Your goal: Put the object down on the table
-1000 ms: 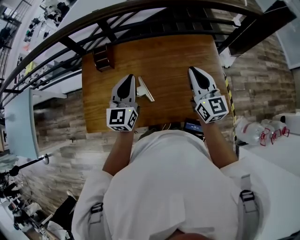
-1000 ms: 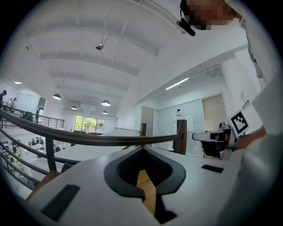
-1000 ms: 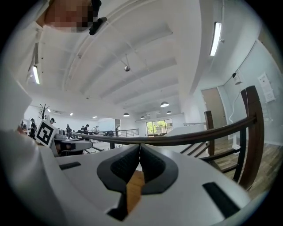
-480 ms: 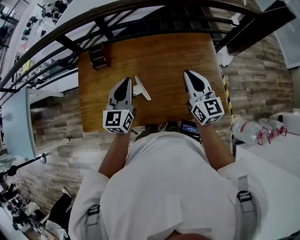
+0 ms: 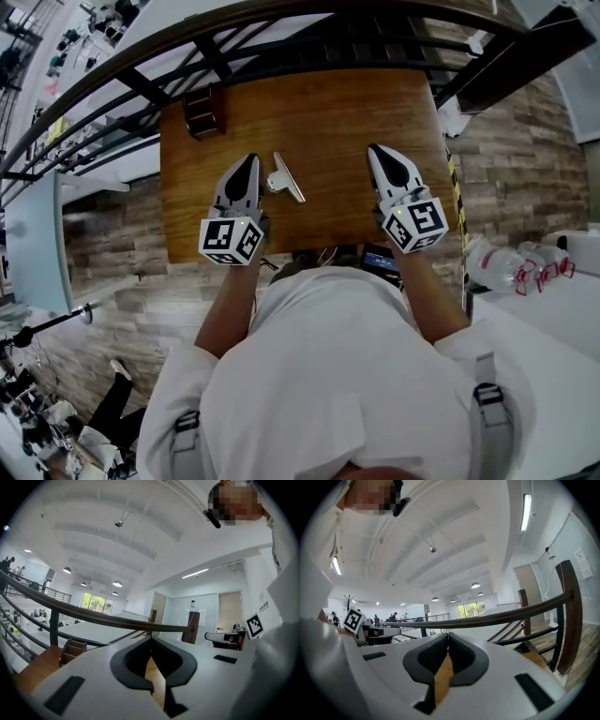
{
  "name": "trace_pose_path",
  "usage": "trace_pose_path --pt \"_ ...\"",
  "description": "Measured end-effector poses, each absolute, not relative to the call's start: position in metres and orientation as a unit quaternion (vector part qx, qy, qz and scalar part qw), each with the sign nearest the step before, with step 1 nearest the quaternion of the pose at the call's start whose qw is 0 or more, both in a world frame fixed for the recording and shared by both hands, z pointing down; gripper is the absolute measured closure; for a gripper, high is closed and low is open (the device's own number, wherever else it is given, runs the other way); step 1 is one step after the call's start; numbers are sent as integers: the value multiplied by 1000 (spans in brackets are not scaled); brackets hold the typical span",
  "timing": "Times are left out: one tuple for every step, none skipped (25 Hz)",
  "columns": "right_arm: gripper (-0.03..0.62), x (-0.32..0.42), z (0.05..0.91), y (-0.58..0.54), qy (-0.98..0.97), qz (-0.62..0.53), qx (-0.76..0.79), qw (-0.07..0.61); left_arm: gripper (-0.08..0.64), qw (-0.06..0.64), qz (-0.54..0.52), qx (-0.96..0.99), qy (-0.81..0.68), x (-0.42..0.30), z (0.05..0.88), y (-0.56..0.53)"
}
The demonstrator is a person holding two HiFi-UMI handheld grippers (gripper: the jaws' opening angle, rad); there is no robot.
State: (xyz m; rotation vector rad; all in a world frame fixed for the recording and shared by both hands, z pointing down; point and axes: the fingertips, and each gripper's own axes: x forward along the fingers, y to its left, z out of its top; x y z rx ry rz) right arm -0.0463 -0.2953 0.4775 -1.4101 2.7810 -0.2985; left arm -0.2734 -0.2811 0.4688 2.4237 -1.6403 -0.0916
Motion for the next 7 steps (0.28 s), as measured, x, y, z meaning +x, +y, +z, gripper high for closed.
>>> trace_pose_path --pt "568 -47 478 -295 888 -96 -449 5 545 110 -30 821 -559 -276 471 -280" --pt "568 -48 478 -294 889 -97 -448 5 545 114 -30 820 -561 -278 473 -279" --pt "568 -49 478 -293 889 -98 -447 4 545 119 -30 818 -562 -280 476 -278" --pt "568 -51 478 -293 889 -98 -447 4 545 125 -30 817 -562 -282 479 -277" --pt "568 -52 478 -293 889 -99 -446 4 545 131 -31 816 -563 -285 481 -277" --pt "568 -54 478 -293 889 -99 -446 4 545 136 -31 814 -563 -287 484 -277" --pt "568 -55 478 -293 889 -100 -446 5 545 142 -32 813 -564 -290 486 -277"
